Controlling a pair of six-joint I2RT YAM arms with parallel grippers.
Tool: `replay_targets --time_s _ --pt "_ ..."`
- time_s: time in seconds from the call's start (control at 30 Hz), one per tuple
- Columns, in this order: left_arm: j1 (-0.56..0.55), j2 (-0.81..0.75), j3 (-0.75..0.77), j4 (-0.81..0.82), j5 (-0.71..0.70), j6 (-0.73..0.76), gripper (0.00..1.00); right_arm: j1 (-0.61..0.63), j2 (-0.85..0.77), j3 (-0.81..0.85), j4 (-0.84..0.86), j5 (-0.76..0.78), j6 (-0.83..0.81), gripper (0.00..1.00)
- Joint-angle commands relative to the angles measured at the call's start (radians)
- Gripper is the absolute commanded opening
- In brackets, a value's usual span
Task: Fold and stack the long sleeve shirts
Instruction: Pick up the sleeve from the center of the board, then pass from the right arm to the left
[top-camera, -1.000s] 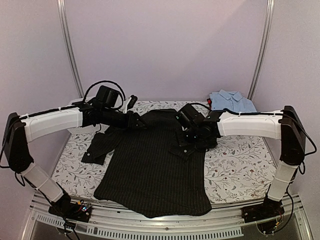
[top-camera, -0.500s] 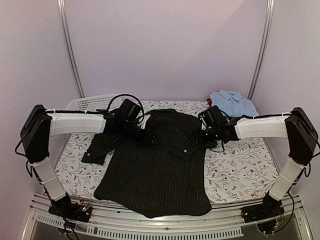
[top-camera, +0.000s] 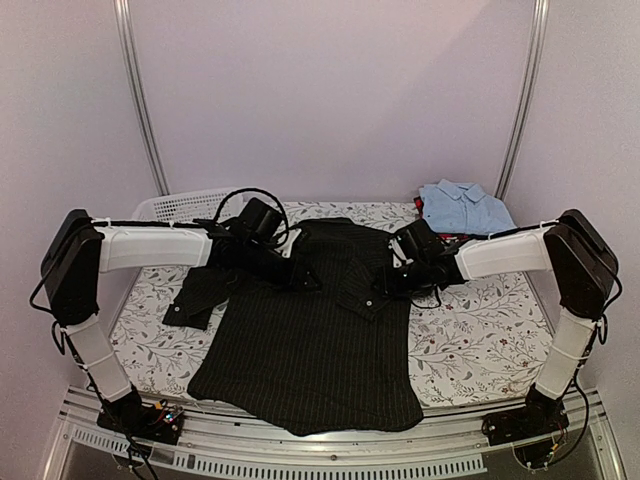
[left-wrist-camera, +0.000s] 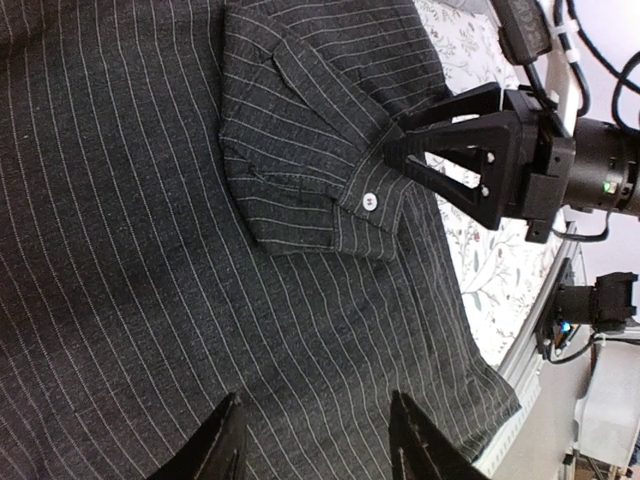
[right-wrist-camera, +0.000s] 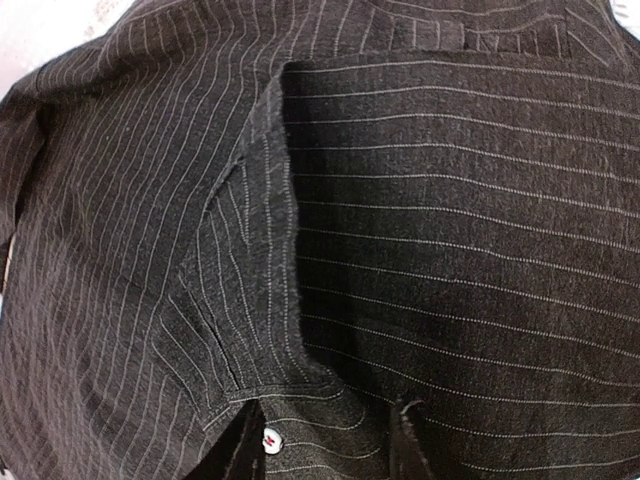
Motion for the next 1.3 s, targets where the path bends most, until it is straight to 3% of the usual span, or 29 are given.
replay_targets --time_s 0.0,0.27,0.47,0.8,1.1,1.27 --pt "-0.011 0.015 0.023 0.018 -0.005 0.003 0.48 -0.002 -0.007 0.034 -0.027 -0.018 -0.007 0.33" --pt "-0.019 0.016 0.008 0.056 -0.003 0.021 0.48 0.023 -0.01 0.083 -0.058 -0.145 0.035 0.0" --pt "-0.037 -0.008 -0.043 0.155 -0.008 0.047 0.48 0.042 0.003 0.131 -0.008 -0.279 0.186 0.0" --pt "-0.069 -0.022 -0.092 0.255 -0.08 0.086 0.53 0.079 0.069 0.169 0.254 -0.41 0.478 0.0" --pt "-0.098 -0.001 -0.083 0.24 -0.233 0.114 0.65 0.079 0.112 0.198 0.286 -0.417 0.557 0.0" --pt "-0.115 0.041 -0.045 0.218 -0.288 0.132 0.67 0.079 0.116 0.196 0.287 -0.411 0.569 0.0"
